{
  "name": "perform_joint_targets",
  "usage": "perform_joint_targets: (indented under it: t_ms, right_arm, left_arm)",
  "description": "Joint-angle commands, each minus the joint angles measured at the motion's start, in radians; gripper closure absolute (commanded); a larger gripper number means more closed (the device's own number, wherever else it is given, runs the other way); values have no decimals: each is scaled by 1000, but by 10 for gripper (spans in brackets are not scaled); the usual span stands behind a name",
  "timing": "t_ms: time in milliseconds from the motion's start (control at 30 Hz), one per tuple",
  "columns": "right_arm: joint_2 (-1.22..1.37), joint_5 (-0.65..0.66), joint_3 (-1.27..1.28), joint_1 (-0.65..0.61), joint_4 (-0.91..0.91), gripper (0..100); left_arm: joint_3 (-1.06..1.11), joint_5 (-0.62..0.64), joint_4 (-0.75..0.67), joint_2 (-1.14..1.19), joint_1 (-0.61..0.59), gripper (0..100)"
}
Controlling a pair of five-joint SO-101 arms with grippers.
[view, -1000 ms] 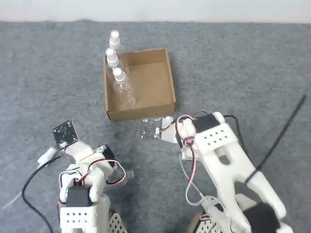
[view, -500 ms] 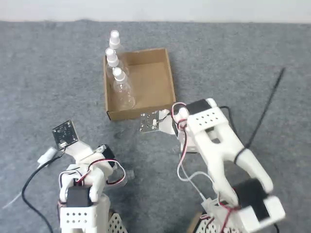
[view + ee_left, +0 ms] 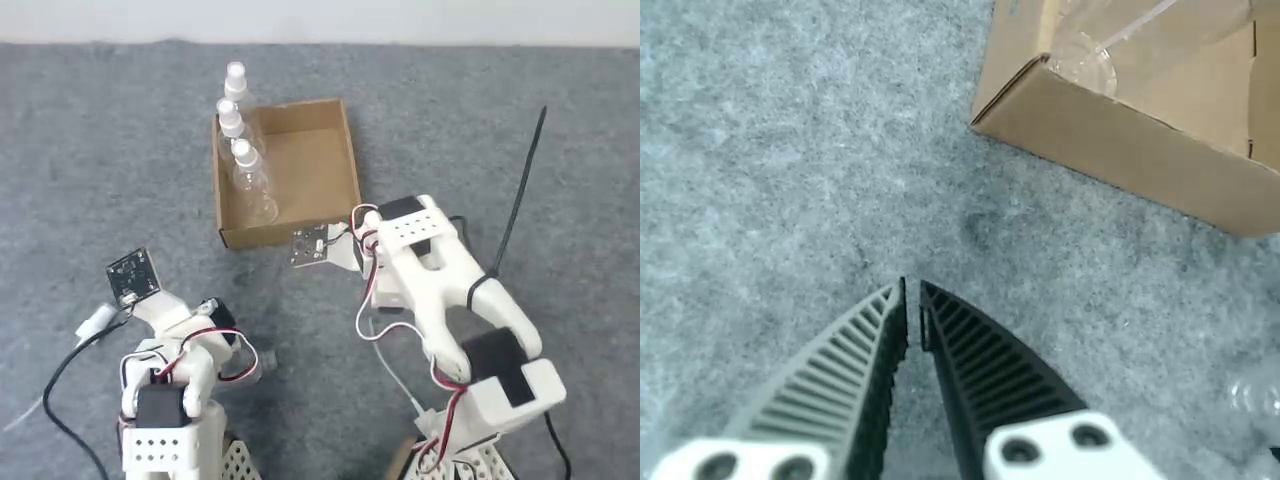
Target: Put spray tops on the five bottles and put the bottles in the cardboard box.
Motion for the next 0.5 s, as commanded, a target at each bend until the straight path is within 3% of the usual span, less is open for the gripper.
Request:
perform_joint_targets:
  t_ms: [0, 233, 467]
  right_arm:
    - [-2, -71, -55, 31, -51, 724]
    - [-1, -176, -57, 35, -59, 724]
    - [-1, -130, -55, 36, -53, 721]
  left_arm:
    - [-8, 3, 9, -17, 5, 976]
    - [-8, 3, 9, -17, 5, 976]
    - [-8, 3, 9, -17, 5, 976]
